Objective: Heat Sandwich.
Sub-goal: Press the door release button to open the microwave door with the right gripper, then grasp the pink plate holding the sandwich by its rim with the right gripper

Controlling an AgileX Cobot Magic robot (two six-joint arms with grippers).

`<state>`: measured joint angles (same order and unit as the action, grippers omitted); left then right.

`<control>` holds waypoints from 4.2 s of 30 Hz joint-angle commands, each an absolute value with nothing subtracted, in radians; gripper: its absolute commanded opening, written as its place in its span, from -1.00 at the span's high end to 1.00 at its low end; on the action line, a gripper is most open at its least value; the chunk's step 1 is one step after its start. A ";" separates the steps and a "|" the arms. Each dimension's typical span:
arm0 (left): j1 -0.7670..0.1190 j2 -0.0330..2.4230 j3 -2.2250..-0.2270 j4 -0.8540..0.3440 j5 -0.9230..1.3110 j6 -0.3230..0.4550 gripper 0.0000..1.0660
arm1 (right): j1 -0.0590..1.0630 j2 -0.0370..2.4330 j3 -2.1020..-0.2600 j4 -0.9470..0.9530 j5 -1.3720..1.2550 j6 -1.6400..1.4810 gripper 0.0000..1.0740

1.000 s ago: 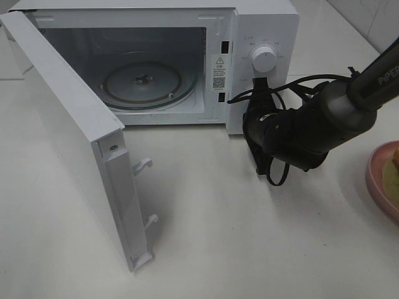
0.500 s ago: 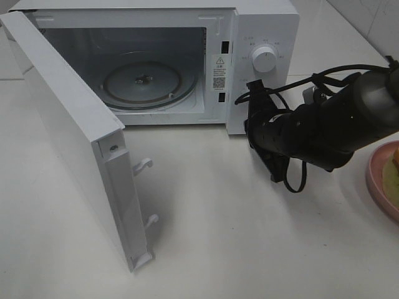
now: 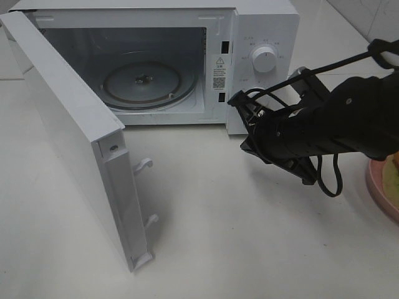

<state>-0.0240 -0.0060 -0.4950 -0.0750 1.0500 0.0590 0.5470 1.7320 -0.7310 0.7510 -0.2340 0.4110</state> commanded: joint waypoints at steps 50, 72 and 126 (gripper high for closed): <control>-0.028 -0.026 -0.491 -0.080 1.036 0.057 -0.88 | 0.468 1.404 -0.926 0.053 0.829 -0.161 -0.92; -0.028 -0.026 -0.491 -0.080 1.036 0.057 -0.88 | 0.115 1.411 -0.992 -0.012 1.003 -0.126 -0.83; -0.028 -0.026 -0.491 -0.080 1.036 0.057 -0.88 | 0.061 1.889 -0.992 -0.099 0.701 0.010 -0.73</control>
<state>-0.0240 -0.0060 -0.4950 -0.0750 1.0500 0.0590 0.0670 1.8660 -0.9890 -0.0930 0.7150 0.0000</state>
